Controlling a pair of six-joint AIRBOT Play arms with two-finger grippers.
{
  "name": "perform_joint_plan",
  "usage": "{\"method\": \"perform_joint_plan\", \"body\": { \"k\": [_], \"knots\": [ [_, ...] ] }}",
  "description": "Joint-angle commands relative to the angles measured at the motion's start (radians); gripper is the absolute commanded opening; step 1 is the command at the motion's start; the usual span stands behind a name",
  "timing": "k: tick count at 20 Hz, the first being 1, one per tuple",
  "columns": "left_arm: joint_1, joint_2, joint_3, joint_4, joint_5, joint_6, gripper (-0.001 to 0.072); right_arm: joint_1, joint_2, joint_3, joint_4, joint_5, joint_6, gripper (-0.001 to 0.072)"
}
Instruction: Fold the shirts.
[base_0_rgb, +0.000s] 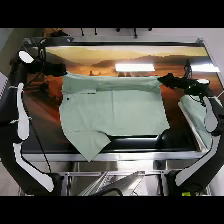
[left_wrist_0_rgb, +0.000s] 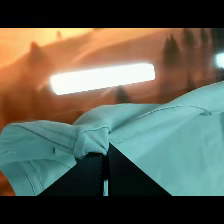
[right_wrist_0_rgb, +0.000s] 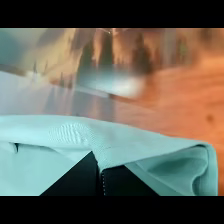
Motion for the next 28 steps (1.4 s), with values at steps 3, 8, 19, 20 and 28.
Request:
{"method": "perform_joint_plan", "body": {
  "k": [3,8,19,20,28],
  "knots": [
    [0.013,0.031,-0.039,0.019,-0.193,-0.063,0.002,-0.001,-0.007,0.018,-0.135,0.102,0.028,0.0022],
    [0.011,0.031,-0.235,0.072,-0.064,-0.09,0.002,0.009,-0.011,0.016,-0.229,0.109,0.054,0.0022],
    [0.013,0.03,-0.393,0.071,0.118,-0.086,0.0023,0.016,-0.035,0.016,-0.297,0.103,0.095,0.0023],
    [0.014,0.03,-0.391,0.071,0.103,-0.086,0.0025,0.016,-0.035,0.017,-0.297,0.107,0.095,0.0031],
    [0.071,0.06,-0.193,0.072,-0.323,-0.217,0.0655,-0.057,0.142,0.015,-0.424,0.24,0.222,0.0437]
  ]
}}
